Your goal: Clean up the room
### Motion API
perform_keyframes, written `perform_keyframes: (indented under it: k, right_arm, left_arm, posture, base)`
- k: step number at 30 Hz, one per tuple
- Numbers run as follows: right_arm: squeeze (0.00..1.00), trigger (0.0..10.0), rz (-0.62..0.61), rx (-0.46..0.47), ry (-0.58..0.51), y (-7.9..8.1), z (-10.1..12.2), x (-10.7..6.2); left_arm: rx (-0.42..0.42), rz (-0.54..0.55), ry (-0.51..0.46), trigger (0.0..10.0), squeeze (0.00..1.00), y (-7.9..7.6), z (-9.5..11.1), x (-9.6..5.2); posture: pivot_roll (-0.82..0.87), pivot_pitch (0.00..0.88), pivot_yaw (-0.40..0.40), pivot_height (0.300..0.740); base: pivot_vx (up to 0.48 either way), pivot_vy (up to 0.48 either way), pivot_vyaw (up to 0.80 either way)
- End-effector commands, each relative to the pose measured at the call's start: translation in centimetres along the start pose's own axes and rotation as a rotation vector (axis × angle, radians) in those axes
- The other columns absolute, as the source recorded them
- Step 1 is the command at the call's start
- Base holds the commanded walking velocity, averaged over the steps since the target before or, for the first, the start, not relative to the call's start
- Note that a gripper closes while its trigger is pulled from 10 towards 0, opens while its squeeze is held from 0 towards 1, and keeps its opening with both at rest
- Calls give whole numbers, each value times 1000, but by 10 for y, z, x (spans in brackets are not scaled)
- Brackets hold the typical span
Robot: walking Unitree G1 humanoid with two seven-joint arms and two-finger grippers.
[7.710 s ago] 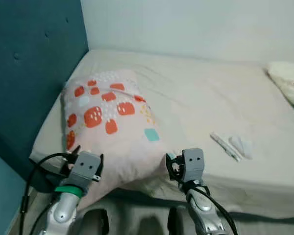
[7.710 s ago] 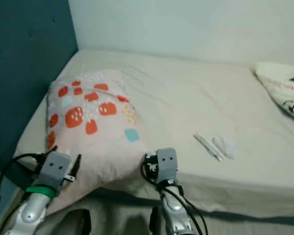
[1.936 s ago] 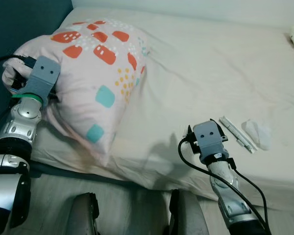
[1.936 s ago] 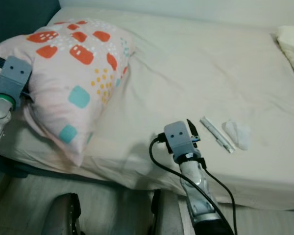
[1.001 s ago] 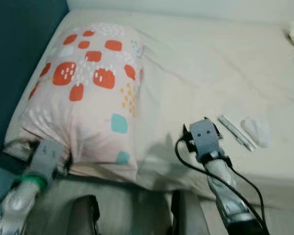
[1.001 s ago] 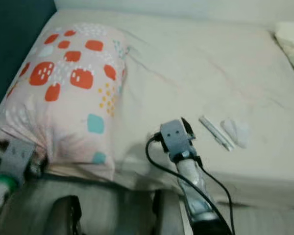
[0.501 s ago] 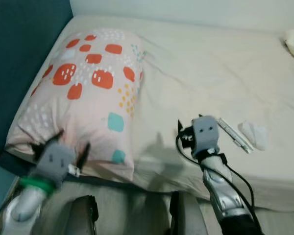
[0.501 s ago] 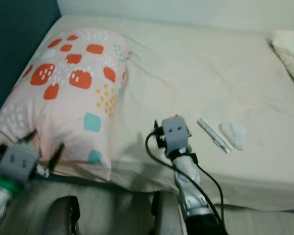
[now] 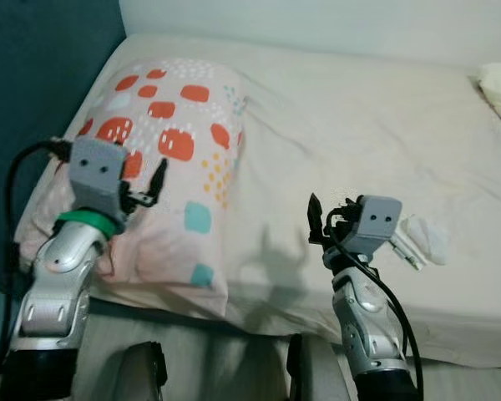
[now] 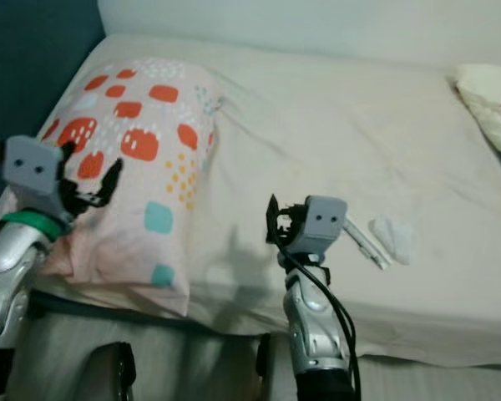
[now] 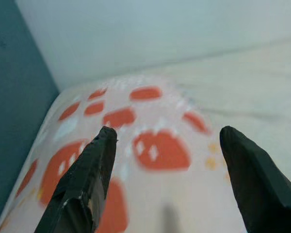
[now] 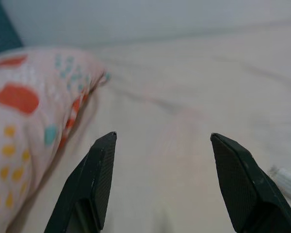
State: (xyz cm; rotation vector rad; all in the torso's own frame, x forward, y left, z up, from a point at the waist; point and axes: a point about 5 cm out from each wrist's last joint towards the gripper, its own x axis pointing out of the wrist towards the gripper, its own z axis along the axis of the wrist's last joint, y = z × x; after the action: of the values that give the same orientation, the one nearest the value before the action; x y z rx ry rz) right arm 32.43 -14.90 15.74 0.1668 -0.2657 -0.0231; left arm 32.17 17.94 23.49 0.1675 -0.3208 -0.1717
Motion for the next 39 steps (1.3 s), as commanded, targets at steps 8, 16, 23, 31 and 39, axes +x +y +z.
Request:
perform_keyframes:
  k: [8,16,23,31,39]
  right_arm:
    - [0,10000,-31,-23,-4,-13,2,-3]
    - [0,10000,-19,-29,-4,-10,3,2]
    - [0,10000,-21,-31,-2,-11,3,3]
    - [0,10000,-39,-38,2,-12,2,3]
    - [0,10000,-44,-75,26,-12,-6,0]
  left_arm:
    - [-6,69,142,10000,0,-10,-32,1]
    - [-9,96,178,10000,0,-13,-36,4]
    - [-8,112,188,10000,0,-11,-38,5]
    - [-6,112,188,10000,0,-14,-41,4]
    - [7,100,190,10000,0,-17,-51,-4]
  posture:
    - [-18,57,53,638]
    - [-12,55,45,677]
    - [-12,54,46,706]
    - [-20,52,55,734]
    - [-19,48,51,734]
  base:
    - [0,0,0]
    - [0,0,0]
    - [0,0,0]
    - [0,0,0]
    - [0,0,0]
